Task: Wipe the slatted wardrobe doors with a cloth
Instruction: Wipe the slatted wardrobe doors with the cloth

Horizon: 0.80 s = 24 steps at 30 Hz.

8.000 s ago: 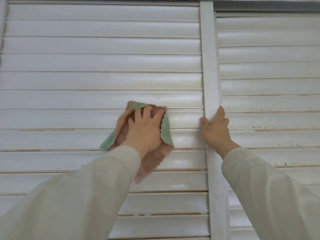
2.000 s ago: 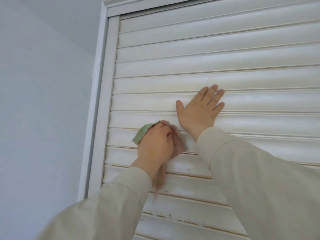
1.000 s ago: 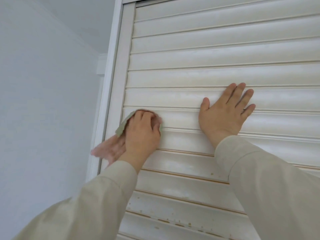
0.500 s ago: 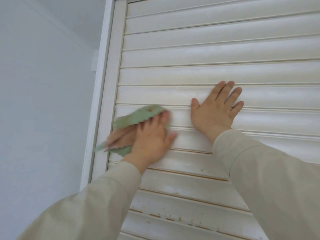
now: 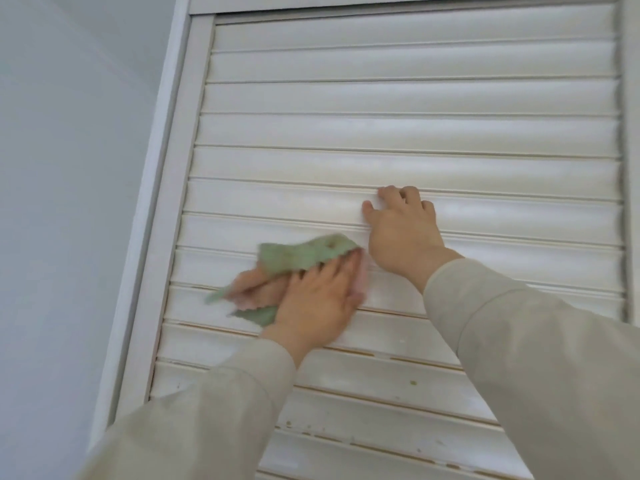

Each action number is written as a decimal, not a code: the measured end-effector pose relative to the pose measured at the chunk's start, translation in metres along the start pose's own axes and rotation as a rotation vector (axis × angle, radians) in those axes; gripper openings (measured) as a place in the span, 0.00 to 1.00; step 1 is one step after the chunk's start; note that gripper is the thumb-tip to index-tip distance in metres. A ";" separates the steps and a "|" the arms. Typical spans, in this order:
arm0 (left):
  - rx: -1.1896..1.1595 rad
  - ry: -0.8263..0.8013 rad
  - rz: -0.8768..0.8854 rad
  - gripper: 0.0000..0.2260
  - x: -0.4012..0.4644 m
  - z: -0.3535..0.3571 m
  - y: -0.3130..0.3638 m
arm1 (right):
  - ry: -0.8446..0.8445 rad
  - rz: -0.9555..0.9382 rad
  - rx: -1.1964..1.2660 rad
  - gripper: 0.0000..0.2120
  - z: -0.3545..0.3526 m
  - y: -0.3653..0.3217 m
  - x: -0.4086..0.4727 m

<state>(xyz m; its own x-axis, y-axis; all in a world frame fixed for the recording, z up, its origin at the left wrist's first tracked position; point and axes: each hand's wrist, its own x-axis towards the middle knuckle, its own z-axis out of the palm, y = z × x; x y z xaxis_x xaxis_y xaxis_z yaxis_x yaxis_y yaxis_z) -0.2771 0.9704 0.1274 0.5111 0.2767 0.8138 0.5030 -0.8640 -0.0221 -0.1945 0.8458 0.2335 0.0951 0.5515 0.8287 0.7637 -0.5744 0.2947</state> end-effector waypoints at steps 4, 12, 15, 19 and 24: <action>-0.136 -0.043 0.048 0.28 0.007 0.002 -0.022 | -0.092 -0.030 0.020 0.28 -0.008 0.009 -0.002; -0.118 0.139 -0.509 0.31 0.000 -0.028 -0.093 | -0.196 0.007 0.060 0.27 -0.012 0.006 -0.006; -0.027 0.077 -0.248 0.32 -0.010 -0.020 -0.051 | -0.177 0.190 0.194 0.30 -0.008 -0.033 -0.003; -0.046 -0.019 -0.080 0.32 -0.015 -0.016 -0.064 | -0.084 0.374 0.303 0.39 0.010 -0.071 -0.004; -0.110 0.125 -0.440 0.33 -0.026 -0.047 -0.170 | 0.035 0.337 0.193 0.35 0.029 -0.069 -0.010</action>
<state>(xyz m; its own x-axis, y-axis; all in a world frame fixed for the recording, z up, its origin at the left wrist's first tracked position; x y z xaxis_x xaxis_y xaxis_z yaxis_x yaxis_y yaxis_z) -0.4090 1.0898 0.1373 0.1740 0.5798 0.7960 0.5730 -0.7170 0.3970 -0.2294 0.8975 0.1905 0.3420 0.3280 0.8806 0.7998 -0.5936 -0.0896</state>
